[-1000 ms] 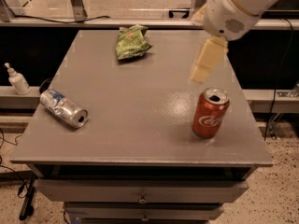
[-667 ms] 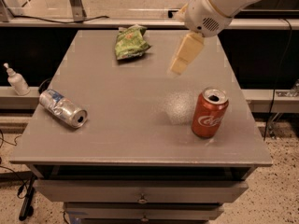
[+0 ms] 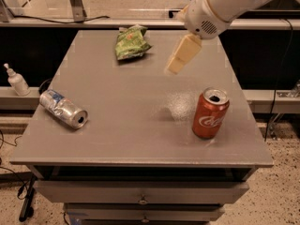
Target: Move green jalapeno chip bag near redbull can
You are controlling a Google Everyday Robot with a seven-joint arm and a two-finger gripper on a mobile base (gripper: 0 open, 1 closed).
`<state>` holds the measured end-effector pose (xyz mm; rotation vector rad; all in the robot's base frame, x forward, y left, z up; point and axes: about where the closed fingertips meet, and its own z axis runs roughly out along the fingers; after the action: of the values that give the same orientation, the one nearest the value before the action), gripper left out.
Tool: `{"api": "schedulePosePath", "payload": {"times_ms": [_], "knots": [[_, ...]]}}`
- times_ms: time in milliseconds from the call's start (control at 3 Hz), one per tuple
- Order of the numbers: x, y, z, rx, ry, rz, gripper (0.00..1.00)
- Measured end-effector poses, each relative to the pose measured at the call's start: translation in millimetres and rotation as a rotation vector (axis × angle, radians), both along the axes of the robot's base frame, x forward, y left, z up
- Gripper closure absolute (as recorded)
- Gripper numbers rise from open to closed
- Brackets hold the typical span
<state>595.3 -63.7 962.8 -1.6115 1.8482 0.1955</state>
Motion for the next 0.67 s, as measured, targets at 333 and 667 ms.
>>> {"api": "schedulePosePath", "payload": {"times_ms": [333, 667], "knots": [[40.6, 8.5, -10.1, 0.089, -0.047, -0.106, 0.00], [87.3, 18.5, -22.0, 0.162, -0.083, -0.203, 0.00]]}}
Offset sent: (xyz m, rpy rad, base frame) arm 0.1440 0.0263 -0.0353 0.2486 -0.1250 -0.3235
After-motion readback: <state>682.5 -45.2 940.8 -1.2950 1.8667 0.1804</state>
